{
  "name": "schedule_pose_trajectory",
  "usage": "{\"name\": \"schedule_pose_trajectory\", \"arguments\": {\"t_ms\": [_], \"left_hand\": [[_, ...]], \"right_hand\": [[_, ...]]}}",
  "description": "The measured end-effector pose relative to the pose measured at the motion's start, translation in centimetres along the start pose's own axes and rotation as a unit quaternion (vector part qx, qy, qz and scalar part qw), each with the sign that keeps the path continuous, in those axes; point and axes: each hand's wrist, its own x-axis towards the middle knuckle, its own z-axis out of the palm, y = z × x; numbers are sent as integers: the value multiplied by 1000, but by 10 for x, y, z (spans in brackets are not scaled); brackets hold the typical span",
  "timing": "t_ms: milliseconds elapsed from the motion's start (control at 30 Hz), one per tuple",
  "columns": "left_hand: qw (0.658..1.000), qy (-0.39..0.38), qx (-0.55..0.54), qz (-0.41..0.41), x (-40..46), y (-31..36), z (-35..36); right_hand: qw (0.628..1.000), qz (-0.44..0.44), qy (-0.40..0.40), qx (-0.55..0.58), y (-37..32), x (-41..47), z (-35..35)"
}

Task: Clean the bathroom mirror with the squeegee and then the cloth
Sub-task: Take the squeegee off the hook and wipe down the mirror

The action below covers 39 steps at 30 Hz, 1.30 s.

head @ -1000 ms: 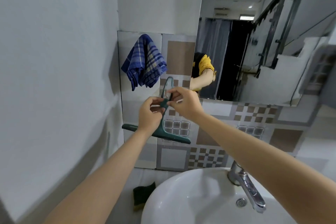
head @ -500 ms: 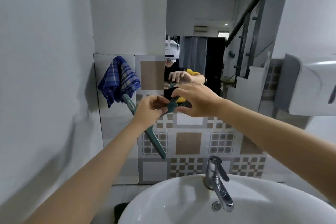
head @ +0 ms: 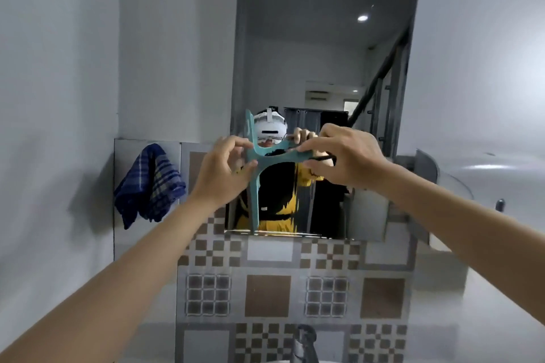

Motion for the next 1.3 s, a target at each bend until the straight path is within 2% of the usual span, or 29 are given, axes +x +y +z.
{"name": "schedule_pose_trajectory", "arguments": {"t_ms": [200, 300, 400, 533, 667, 867, 1133, 1300], "left_hand": [[987, 62, 137, 62, 53, -14, -7], [976, 28, 210, 56, 81, -26, -17], [966, -20, 257, 16, 104, -44, -26], [958, -78, 274, -26, 116, -69, -31], [945, -122, 303, -24, 116, -81, -27], [946, -112, 303, -30, 116, -94, -19], [943, -89, 320, -16, 116, -100, -16], [941, -85, 327, -20, 113, -99, -14]], "right_hand": [[996, 56, 41, -54, 51, 56, -39], [994, 61, 61, -61, 65, 100, -56], [994, 52, 80, -62, 71, 145, -66], [993, 44, 88, -72, 74, 192, -67], [992, 33, 88, -89, 78, 219, -65], [992, 22, 53, -116, 82, 232, -60], [991, 18, 66, -116, 86, 241, -53], [990, 0, 38, -137, 87, 244, -55]]}}
